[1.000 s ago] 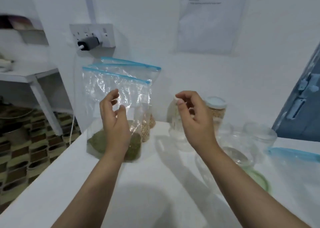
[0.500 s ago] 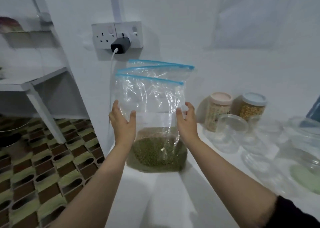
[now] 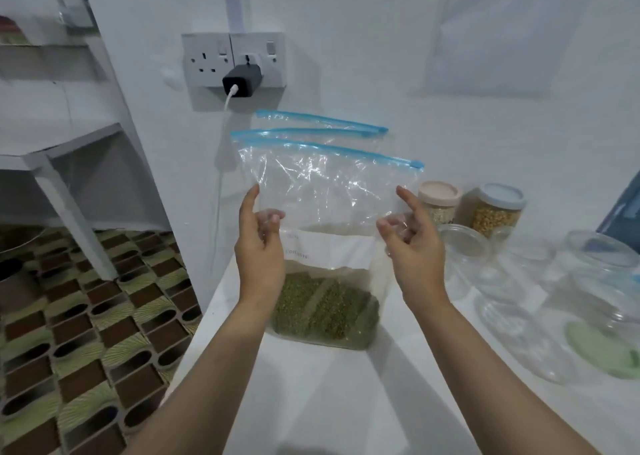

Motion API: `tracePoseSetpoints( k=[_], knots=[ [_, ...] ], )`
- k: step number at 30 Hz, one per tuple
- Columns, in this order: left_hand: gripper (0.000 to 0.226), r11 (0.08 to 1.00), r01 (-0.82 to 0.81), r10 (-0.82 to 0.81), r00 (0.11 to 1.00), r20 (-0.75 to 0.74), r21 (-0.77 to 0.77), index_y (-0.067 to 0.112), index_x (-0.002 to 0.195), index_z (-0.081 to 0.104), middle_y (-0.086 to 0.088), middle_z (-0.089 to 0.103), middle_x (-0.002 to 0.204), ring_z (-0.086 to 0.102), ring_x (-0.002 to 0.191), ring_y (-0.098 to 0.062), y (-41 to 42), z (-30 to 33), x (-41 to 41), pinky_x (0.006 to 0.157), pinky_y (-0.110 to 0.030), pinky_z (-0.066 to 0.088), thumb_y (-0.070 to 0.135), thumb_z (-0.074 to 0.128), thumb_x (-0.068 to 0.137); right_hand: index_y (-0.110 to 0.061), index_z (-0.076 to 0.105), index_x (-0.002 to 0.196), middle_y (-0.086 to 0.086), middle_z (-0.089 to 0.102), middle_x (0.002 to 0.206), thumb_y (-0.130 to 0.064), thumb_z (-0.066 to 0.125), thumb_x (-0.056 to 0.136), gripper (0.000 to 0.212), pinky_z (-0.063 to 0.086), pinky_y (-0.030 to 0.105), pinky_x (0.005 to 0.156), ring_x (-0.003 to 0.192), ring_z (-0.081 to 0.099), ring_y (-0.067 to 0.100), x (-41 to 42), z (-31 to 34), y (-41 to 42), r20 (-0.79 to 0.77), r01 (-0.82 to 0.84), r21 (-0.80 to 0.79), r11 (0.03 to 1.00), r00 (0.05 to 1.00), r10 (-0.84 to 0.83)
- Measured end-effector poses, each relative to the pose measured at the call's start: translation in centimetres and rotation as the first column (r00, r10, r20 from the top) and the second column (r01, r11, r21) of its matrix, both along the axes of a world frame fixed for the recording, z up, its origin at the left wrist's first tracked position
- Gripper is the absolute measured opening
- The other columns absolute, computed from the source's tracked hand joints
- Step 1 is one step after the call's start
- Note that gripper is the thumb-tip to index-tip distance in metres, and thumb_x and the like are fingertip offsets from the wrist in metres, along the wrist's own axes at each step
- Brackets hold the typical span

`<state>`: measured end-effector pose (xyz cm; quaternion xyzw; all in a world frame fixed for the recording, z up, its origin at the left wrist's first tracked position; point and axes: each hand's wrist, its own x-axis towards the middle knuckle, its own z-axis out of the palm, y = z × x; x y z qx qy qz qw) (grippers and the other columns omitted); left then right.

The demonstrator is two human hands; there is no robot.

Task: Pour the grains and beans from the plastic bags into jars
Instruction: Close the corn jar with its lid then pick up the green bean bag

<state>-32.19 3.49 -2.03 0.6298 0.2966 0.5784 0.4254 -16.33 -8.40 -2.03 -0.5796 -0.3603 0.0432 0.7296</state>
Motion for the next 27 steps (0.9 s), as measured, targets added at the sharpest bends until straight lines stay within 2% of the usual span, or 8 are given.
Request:
tracePoseSetpoints(
  k=[2, 6, 11, 16, 19, 23, 25, 27],
  knots=[
    [0.044, 1.000, -0.001, 0.001, 1.000, 0.016, -0.004, 0.036, 0.143, 0.037, 0.010, 0.064, 0.099, 0.058, 0.097, 0.010, -1.5, 0.4, 0.5, 0.087, 0.002, 0.035, 0.016, 0.046, 0.105, -0.042, 0.058, 0.132, -0.014, 0.060, 0.080, -0.009, 0.070, 0.092, 0.053, 0.052, 0.046, 0.085, 0.073, 0.048, 0.015, 0.1, 0.4, -1.9, 0.021, -0.002, 0.017, 1.000, 1.000, 0.001],
    [0.045, 0.999, 0.013, -0.010, 0.997, 0.075, -0.043, 0.038, 0.144, 0.037, 0.008, 0.065, 0.100, 0.058, 0.098, 0.010, -5.4, 0.9, 2.0, 0.085, 0.003, 0.034, 0.017, 0.046, 0.105, -0.041, 0.055, 0.134, -0.004, 0.061, 0.086, -0.003, 0.070, 0.091, 0.059, 0.046, 0.029, 0.079, 0.065, 0.042, 0.008, 1.8, 1.6, -6.0, 0.104, 0.006, 0.034, 0.999, 0.995, -0.010],
    [0.045, 0.992, 0.084, -0.068, 0.985, 0.160, -0.094, 0.039, 0.142, 0.039, 0.005, 0.064, 0.100, 0.059, 0.096, 0.009, -11.2, 1.3, 4.6, 0.084, 0.000, 0.039, 0.017, 0.049, 0.103, -0.036, 0.050, 0.141, -0.013, 0.049, 0.064, -0.003, 0.069, 0.091, 0.063, 0.042, 0.021, 0.073, 0.060, 0.036, 0.009, 4.7, 2.4, -12.1, 0.214, 0.037, 0.024, 0.999, 0.976, -0.042],
    [0.045, 0.989, 0.099, -0.078, 0.981, 0.180, -0.113, 0.051, 0.130, 0.043, 0.001, 0.067, 0.109, 0.060, 0.108, 0.004, -16.1, 1.1, 6.8, 0.098, -0.006, 0.040, 0.017, 0.051, 0.102, -0.038, 0.049, 0.144, 0.034, 0.049, 0.084, -0.008, 0.070, 0.091, 0.064, 0.042, 0.035, 0.069, 0.060, 0.034, 0.022, 6.6, 2.6, -17.4, 0.231, 0.033, 0.016, 0.999, 0.972, -0.035],
    [0.045, 0.990, 0.080, -0.058, 0.983, 0.176, -0.119, 0.052, 0.129, 0.043, -0.001, 0.068, 0.113, 0.060, 0.110, 0.004, -18.4, 0.4, 7.8, 0.098, -0.008, 0.041, 0.017, 0.052, 0.102, -0.032, 0.049, 0.146, 0.019, 0.060, 0.089, -0.005, 0.069, 0.091, 0.064, 0.043, 0.032, 0.067, 0.059, 0.034, 0.019, 7.7, 1.7, -19.5, 0.210, 0.019, 0.012, 1.000, 0.978, -0.021],
    [0.047, 0.995, 0.042, -0.030, 0.992, 0.125, -0.088, 0.045, 0.138, 0.040, 0.024, 0.061, 0.103, 0.057, 0.104, 0.010, -19.6, -0.5, 8.2, 0.091, -0.008, 0.042, 0.017, 0.052, 0.102, -0.029, 0.048, 0.145, -0.004, 0.065, 0.094, -0.003, 0.067, 0.092, 0.062, 0.044, 0.022, 0.066, 0.057, 0.037, 0.013, 8.2, 0.6, -20.9, 0.207, -0.021, 0.021, 1.000, 0.978, 0.016],
    [0.051, 0.999, -0.020, 0.020, 1.000, 0.015, -0.028, 0.041, 0.144, 0.035, 0.022, 0.045, 0.132, 0.046, 0.121, 0.010, -20.1, -0.8, 8.4, 0.097, -0.003, 0.035, 0.017, 0.051, 0.102, -0.027, 0.043, 0.148, -0.005, 0.067, 0.101, -0.006, 0.066, 0.094, 0.062, 0.045, 0.020, 0.068, 0.060, 0.042, 0.010, 8.3, 0.6, -20.8, 0.207, -0.017, 0.023, 1.000, 0.978, 0.012],
    [0.057, 0.992, -0.105, 0.112, 0.987, -0.113, 0.068, 0.035, 0.149, 0.030, 0.005, 0.019, 0.152, 0.028, 0.138, -0.002, -20.5, -1.0, 8.8, 0.101, 0.000, 0.026, 0.015, 0.054, 0.100, -0.031, 0.035, 0.151, -0.007, 0.067, 0.109, -0.011, 0.062, 0.097, 0.063, 0.049, 0.026, 0.073, 0.075, 0.055, 0.008, 8.4, 0.9, -20.4, 0.163, -0.015, 0.039, 0.999, 0.987, 0.009]
  ],
)
